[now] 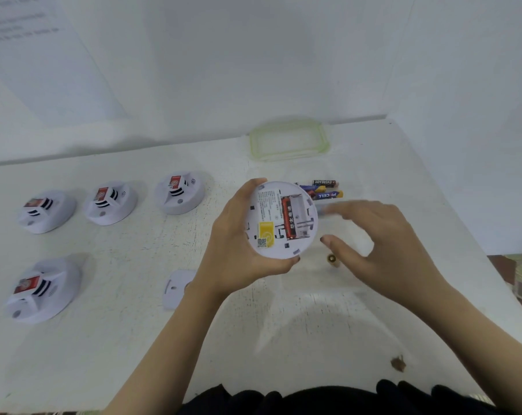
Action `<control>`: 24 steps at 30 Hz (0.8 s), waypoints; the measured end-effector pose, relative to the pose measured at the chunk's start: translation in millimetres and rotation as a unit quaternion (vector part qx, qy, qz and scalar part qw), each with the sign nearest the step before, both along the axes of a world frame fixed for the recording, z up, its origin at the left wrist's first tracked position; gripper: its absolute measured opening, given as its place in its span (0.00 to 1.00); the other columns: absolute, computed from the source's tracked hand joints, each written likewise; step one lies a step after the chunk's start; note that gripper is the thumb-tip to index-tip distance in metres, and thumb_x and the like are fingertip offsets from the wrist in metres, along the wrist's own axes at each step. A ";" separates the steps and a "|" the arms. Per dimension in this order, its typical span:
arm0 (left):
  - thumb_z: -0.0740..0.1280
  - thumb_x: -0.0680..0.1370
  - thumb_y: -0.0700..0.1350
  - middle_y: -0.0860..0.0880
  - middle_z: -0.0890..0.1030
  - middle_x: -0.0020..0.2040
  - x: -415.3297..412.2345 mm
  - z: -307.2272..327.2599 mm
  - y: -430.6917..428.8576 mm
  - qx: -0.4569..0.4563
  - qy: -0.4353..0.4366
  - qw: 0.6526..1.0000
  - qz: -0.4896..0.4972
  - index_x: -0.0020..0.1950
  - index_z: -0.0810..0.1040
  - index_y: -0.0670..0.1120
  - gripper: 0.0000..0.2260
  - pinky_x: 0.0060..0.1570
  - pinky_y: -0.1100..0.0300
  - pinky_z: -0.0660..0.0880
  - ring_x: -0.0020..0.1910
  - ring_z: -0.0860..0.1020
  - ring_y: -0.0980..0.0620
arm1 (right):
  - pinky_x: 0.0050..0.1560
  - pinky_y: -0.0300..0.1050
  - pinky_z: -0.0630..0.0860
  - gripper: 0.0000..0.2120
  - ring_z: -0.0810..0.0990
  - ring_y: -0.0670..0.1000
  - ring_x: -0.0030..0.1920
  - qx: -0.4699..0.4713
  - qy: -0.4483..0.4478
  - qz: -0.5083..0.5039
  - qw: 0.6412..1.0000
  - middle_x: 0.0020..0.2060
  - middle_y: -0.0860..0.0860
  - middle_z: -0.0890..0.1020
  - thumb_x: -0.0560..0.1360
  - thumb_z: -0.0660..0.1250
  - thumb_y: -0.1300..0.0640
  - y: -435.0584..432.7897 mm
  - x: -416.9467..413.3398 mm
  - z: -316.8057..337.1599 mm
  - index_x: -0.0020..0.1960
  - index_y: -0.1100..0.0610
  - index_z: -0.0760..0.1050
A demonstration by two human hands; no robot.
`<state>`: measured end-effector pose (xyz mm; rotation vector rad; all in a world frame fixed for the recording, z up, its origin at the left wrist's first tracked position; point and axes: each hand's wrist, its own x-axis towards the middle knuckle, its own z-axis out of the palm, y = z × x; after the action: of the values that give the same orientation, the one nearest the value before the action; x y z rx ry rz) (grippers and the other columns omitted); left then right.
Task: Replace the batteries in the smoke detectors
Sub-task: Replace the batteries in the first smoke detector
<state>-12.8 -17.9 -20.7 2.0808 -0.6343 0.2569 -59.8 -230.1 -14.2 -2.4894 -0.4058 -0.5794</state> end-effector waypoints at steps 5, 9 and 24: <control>0.81 0.58 0.48 0.59 0.75 0.59 -4.9 2.5 -2.9 0.023 0.012 0.999 -0.020 0.70 0.66 0.49 0.44 0.52 0.68 0.75 0.56 0.76 0.58 | 0.48 0.37 0.72 0.30 0.77 0.46 0.52 -0.080 -0.007 0.039 0.996 0.59 0.50 0.80 0.73 0.62 0.43 2.4 10.7 13.6 0.70 0.59 0.69; 0.82 0.58 0.50 0.59 0.75 0.59 -6.6 3.0 -4.6 0.041 0.020 0.998 -0.033 0.70 0.67 0.50 0.44 0.54 0.66 0.75 0.58 0.76 0.58 | 0.37 0.34 0.64 0.32 0.70 0.48 0.44 -0.136 0.009 0.087 0.987 0.45 0.52 0.85 0.70 0.64 0.42 2.1 14.7 19.1 0.66 0.63 0.72; 0.77 0.60 0.55 0.61 0.75 0.58 -4.4 -0.9 -8.8 0.042 0.003 0.998 -0.046 0.68 0.67 0.51 0.39 0.54 0.66 0.75 0.57 0.76 0.61 | 0.29 0.27 0.47 0.31 0.59 0.44 0.28 -0.184 -0.043 0.147 0.971 0.32 0.51 0.81 0.66 0.62 0.47 4.3 22.7 22.9 0.59 0.70 0.76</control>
<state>-17.1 -26.7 -21.7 2.1245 -0.7453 0.1735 -37.1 -225.8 8.7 -2.6808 -0.9747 -0.5297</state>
